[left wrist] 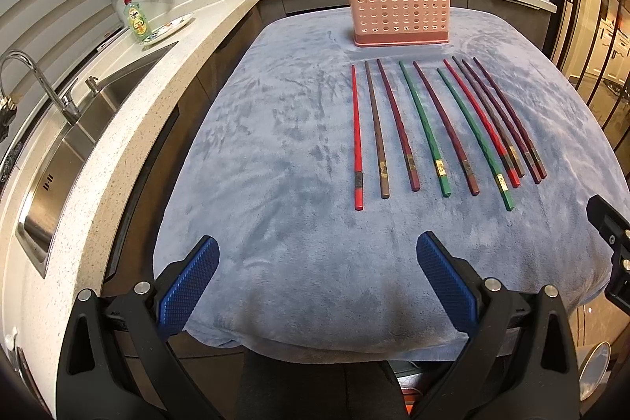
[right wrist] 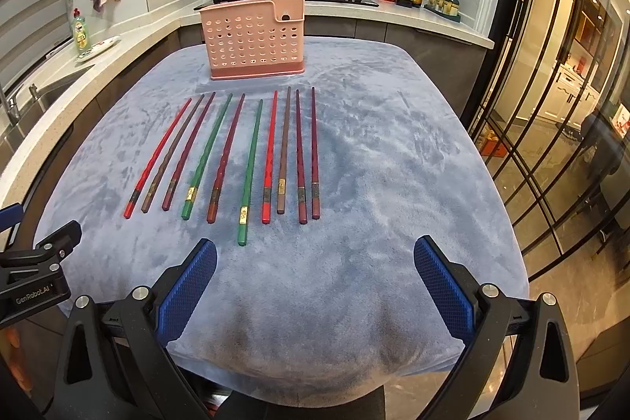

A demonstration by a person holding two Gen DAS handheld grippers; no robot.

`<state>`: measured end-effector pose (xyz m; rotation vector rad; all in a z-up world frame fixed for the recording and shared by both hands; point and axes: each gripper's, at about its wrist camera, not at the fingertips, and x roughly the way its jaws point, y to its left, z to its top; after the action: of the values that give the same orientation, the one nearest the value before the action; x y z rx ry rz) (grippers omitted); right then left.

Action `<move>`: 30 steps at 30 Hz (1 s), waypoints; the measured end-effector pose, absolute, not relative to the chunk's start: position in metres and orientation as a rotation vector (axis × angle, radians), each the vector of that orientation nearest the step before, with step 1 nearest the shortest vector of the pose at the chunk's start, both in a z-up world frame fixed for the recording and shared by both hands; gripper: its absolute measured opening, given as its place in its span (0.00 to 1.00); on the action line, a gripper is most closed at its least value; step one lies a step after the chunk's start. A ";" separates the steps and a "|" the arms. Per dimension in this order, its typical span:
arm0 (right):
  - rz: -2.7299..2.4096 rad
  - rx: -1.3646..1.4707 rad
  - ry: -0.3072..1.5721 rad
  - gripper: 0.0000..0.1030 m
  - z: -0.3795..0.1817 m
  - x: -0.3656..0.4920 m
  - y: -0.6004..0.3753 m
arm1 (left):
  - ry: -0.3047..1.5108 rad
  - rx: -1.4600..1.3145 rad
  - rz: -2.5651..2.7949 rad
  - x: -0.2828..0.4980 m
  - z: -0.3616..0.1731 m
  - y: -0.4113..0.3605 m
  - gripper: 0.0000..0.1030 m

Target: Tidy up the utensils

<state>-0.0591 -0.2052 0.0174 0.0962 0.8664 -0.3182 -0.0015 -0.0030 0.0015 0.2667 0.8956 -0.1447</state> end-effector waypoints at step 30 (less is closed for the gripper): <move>-0.321 0.090 0.868 0.93 0.016 -0.057 -0.206 | 0.985 0.268 -0.157 0.002 -0.004 -0.004 0.93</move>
<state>-0.0569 -0.2059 0.0157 0.0904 0.8684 -0.3208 0.0023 -0.0036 -0.0039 0.2682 0.9855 -0.1570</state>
